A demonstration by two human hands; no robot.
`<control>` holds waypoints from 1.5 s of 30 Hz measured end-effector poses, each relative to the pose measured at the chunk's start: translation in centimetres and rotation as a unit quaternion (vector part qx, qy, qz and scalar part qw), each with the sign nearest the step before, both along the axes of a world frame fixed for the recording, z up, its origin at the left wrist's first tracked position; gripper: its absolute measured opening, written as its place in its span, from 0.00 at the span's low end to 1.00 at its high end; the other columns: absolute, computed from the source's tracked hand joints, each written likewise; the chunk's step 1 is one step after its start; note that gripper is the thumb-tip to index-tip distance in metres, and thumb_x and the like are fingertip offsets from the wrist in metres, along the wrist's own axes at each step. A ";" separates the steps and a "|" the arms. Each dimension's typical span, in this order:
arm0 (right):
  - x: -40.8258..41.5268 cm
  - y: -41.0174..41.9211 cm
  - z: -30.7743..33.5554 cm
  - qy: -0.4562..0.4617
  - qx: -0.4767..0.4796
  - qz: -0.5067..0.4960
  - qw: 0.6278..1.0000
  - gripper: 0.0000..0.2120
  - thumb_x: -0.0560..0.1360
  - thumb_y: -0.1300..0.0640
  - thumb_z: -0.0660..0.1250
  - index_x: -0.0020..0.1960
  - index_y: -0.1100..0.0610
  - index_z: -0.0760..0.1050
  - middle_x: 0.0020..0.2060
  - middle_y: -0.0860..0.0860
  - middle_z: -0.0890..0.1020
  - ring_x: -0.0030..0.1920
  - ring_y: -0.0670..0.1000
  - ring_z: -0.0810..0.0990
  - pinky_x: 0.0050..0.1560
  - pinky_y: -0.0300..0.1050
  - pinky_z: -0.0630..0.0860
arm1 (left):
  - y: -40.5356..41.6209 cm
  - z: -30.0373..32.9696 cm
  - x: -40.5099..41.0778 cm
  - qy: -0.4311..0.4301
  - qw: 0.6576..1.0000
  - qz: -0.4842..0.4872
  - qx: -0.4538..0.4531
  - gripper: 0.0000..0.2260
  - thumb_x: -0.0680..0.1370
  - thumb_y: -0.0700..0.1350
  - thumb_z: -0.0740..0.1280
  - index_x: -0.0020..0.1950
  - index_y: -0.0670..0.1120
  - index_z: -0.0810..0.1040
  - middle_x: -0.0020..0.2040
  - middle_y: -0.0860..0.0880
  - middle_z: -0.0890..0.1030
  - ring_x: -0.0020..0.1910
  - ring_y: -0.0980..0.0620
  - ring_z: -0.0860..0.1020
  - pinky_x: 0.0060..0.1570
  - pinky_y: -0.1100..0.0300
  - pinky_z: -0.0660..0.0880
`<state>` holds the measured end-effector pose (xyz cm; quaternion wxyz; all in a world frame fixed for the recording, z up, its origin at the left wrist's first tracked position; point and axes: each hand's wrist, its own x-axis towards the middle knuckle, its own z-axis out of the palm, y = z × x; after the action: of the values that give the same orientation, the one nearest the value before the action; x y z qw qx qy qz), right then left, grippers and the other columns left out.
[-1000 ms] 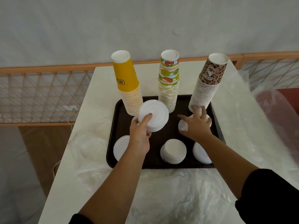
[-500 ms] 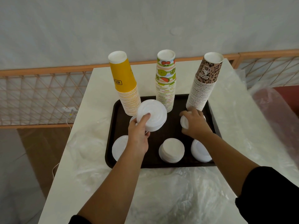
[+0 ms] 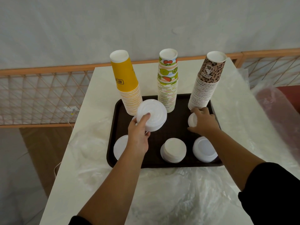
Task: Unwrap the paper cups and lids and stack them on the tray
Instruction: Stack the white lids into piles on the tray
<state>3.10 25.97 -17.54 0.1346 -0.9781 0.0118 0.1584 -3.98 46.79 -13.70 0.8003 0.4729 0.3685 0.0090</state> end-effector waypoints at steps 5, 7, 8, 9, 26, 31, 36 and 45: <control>0.5 -0.1 0.6 0.021 0.000 0.008 1.000 0.36 0.70 0.50 0.73 0.72 0.47 0.59 0.70 0.56 0.61 0.69 0.63 0.63 0.63 0.57 0.73 | 0.2 0.1 0.1 0.003 1.000 0.000 0.003 0.26 0.72 0.43 0.73 0.68 0.49 0.69 0.61 0.48 0.72 0.62 0.46 0.71 0.62 0.47 0.73; 0.6 0.1 0.7 0.039 0.005 0.016 0.999 0.39 0.68 0.52 0.75 0.73 0.47 0.58 0.71 0.56 0.60 0.69 0.63 0.63 0.64 0.58 0.72 | 0.4 0.1 0.1 0.002 1.000 0.002 0.002 0.26 0.72 0.43 0.73 0.68 0.48 0.69 0.62 0.48 0.73 0.61 0.46 0.72 0.61 0.48 0.74; 0.6 0.2 0.7 0.045 0.005 0.018 0.999 0.40 0.68 0.52 0.76 0.73 0.47 0.58 0.70 0.56 0.60 0.69 0.64 0.62 0.63 0.58 0.71 | 0.6 0.2 0.1 0.002 1.000 0.003 0.001 0.26 0.72 0.43 0.73 0.68 0.48 0.69 0.62 0.47 0.73 0.61 0.46 0.72 0.60 0.49 0.74; 0.6 0.4 0.8 0.049 0.005 0.017 0.999 0.40 0.68 0.53 0.76 0.73 0.47 0.58 0.70 0.56 0.61 0.69 0.64 0.62 0.63 0.59 0.71 | 0.7 0.2 0.1 0.001 1.000 0.004 0.000 0.26 0.72 0.44 0.73 0.68 0.47 0.69 0.62 0.47 0.73 0.62 0.46 0.72 0.58 0.51 0.75; -0.3 8.7 0.9 0.007 0.014 0.060 0.998 0.44 0.68 0.43 0.73 0.74 0.54 0.52 0.70 0.57 0.61 0.70 0.61 0.62 0.62 0.56 0.71 | 4.2 1.1 -0.5 -0.030 0.996 0.079 -0.006 0.18 0.74 0.42 0.71 0.62 0.48 0.70 0.59 0.48 0.75 0.59 0.48 0.74 0.49 0.57 0.76; -0.5 8.7 1.2 -0.026 0.010 0.045 0.999 0.45 0.67 0.36 0.71 0.74 0.54 0.53 0.71 0.57 0.59 0.71 0.61 0.59 0.67 0.62 0.64 | 5.0 1.1 -0.8 -0.037 0.995 0.093 -0.015 0.17 0.74 0.41 0.70 0.60 0.47 0.71 0.58 0.48 0.76 0.57 0.48 0.75 0.43 0.59 0.77; -1.0 10.3 2.6 -0.222 0.150 0.169 0.949 0.24 0.73 0.51 0.70 0.66 0.56 0.68 0.63 0.55 0.70 0.64 0.55 0.69 0.65 0.49 0.67 | 5.9 1.2 -0.9 -0.041 0.992 0.121 -0.020 0.16 0.74 0.41 0.70 0.59 0.47 0.70 0.56 0.49 0.75 0.55 0.49 0.75 0.40 0.60 0.76; 0.0 14.8 1.7 0.014 -0.026 0.392 0.919 0.45 0.69 0.58 0.75 0.76 0.46 0.51 0.74 0.54 0.55 0.73 0.60 0.56 0.69 0.60 0.65 | 9.1 0.6 -0.4 0.002 0.995 0.067 0.069 0.25 0.73 0.44 0.71 0.68 0.43 0.68 0.62 0.46 0.74 0.60 0.46 0.73 0.51 0.55 0.76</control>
<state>3.07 40.81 -15.83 0.0356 -0.9052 -0.3669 0.2115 -4.42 55.85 -13.05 0.7624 0.5015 0.3994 0.0875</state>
